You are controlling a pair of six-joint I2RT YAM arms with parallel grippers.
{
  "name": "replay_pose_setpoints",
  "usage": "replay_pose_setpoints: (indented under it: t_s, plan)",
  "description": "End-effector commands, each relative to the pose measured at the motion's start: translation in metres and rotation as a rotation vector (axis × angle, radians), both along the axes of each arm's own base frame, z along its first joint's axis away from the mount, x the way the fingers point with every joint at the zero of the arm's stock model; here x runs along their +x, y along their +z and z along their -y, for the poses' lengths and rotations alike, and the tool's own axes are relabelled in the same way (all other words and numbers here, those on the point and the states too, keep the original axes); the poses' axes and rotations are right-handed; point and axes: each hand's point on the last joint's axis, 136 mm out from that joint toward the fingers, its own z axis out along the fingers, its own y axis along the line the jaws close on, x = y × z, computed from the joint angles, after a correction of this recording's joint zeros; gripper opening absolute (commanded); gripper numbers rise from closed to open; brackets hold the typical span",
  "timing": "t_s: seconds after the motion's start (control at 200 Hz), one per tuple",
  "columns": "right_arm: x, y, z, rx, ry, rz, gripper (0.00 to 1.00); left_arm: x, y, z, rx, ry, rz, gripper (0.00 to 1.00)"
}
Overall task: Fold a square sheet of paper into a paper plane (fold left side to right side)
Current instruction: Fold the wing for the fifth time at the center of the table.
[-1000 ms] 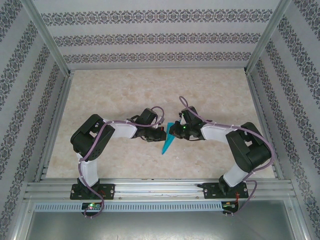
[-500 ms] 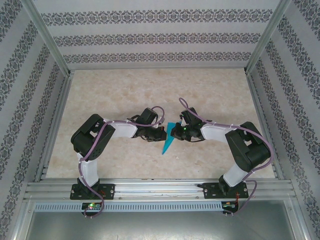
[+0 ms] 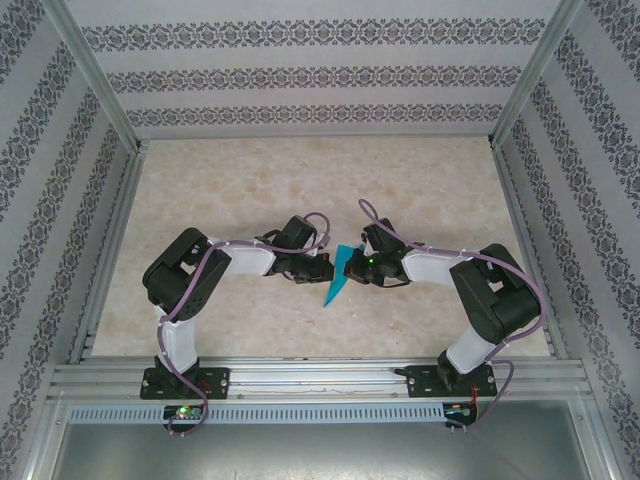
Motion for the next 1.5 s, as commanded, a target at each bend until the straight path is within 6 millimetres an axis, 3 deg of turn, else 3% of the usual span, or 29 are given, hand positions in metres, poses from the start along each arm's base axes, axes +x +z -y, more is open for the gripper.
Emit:
replay_pose_setpoints:
  t_s: [0.0,0.19,0.465,0.64,0.744,0.914,1.059,1.494]
  plan:
    - [-0.016,-0.017,0.009,-0.051,-0.013,-0.060,0.05,-0.019,-0.037,-0.018,0.132,-0.004,-0.075,0.05]
    - [-0.027,-0.030,0.019,-0.076,-0.032,-0.102,0.01,-0.016,-0.025,-0.017,0.113,0.001,-0.047,0.10]
    - [-0.039,-0.042,0.031,-0.093,-0.043,-0.133,0.00,0.001,0.039,-0.020,0.068,0.019,0.055,0.26]
    - [-0.038,-0.041,0.032,-0.094,-0.045,-0.126,0.00,-0.006,0.065,-0.028,0.074,0.007,0.049,0.22]
    - [-0.037,-0.040,0.031,-0.092,-0.042,-0.121,0.00,-0.016,0.075,-0.020,0.017,-0.011,-0.008,0.16]
    - [-0.037,-0.040,0.030,-0.091,-0.038,-0.123,0.00,-0.031,0.078,0.002,-0.062,-0.048,-0.102,0.11]
    - [-0.037,-0.041,0.029,-0.090,-0.034,-0.129,0.00,-0.038,0.068,0.012,-0.063,-0.067,-0.161,0.09]
    - [-0.039,-0.044,0.029,-0.096,-0.025,-0.140,0.00,-0.045,0.039,0.014,-0.026,-0.093,-0.217,0.09]
